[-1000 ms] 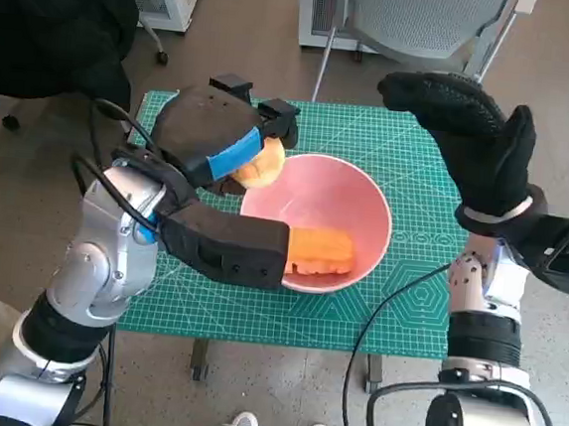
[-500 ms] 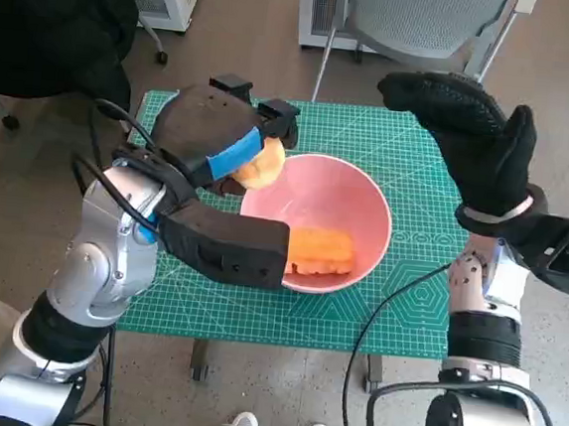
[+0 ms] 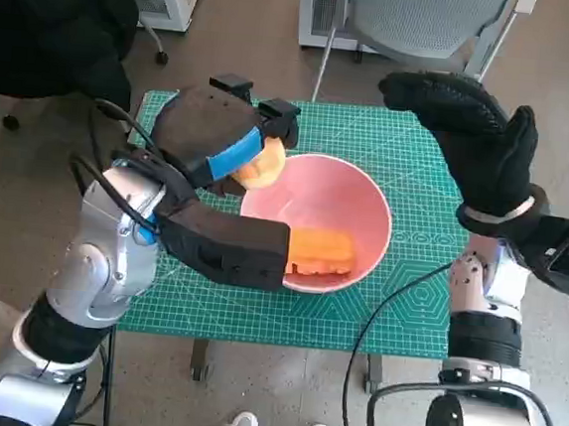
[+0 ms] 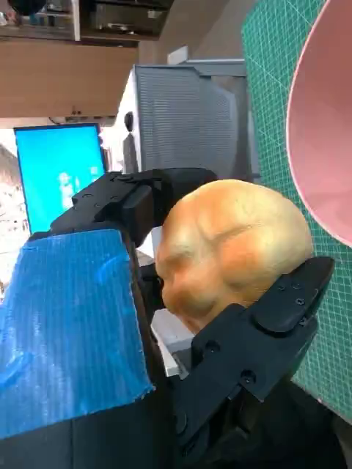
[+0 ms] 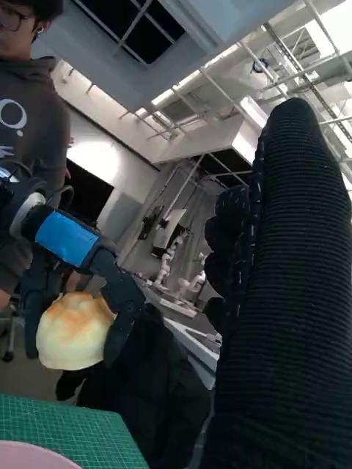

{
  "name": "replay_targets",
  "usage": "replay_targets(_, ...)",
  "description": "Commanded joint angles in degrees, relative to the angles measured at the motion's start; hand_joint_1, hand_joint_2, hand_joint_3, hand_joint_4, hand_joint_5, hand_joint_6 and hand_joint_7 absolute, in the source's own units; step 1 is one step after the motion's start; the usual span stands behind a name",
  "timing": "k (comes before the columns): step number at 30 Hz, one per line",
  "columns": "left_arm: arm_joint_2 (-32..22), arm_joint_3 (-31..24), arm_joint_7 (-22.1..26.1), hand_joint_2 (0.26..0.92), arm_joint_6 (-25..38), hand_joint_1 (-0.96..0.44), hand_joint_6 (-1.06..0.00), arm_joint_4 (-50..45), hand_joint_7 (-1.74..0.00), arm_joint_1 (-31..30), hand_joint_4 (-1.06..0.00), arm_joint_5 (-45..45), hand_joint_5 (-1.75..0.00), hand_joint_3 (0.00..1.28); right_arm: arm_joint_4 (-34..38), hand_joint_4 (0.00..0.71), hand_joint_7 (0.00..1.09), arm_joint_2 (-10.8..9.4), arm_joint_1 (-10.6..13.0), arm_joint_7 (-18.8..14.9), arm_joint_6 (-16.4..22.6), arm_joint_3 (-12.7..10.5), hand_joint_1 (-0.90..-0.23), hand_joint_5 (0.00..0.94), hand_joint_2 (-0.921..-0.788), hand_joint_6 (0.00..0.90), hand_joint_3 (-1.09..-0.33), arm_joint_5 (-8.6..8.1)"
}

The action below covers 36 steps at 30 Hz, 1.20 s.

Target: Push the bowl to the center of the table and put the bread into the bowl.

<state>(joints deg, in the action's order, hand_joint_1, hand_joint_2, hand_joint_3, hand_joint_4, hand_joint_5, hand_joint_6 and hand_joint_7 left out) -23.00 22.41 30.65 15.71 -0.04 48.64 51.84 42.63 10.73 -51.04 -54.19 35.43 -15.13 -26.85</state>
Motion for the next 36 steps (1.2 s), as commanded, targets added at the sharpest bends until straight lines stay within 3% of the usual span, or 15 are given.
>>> replay_targets(1, 11.71, 6.6, 2.1, 0.899, -0.61, -0.04, -0.21, 17.08, -0.22, 3.92, -0.1, -3.86, -0.11, 0.09, -1.91, 0.26, 0.0, 0.56, 3.37, 1.18, -0.56, -0.12, -0.705, 0.0, -0.921, 0.308, -0.864, 0.23)
replay_targets(6, 11.8, 6.32, 1.55, 0.889, -0.92, -0.16, -0.19, 18.59, -0.1, 4.49, -0.04, -4.82, -0.02, 0.05, -2.37, 0.259, 0.0, 0.42, 3.64, 1.48, -0.74, 0.08, -0.703, 0.0, -0.921, 0.306, -0.866, 0.32)
replay_targets(17, 11.32, 5.56, 0.45, 0.89, -0.92, -0.39, -0.19, 19.31, -0.05, 4.3, -0.03, -6.67, 0.0, 0.02, -2.49, 0.26, 0.0, 0.43, 3.71, 1.76, -0.86, 0.47, -0.699, 0.001, -0.921, 0.306, -0.864, 0.31)
replay_targets(36, 6.66, 3.83, -1.48, 0.909, -3.2, -0.45, -0.19, 14.33, -0.03, 1.75, -0.02, -8.44, 0.0, 0.01, -1.78, 0.262, 0.0, 0.56, 3.02, 1.5, -1.08, 0.55, -0.699, 0.001, -0.921, 0.308, -0.861, 0.1)
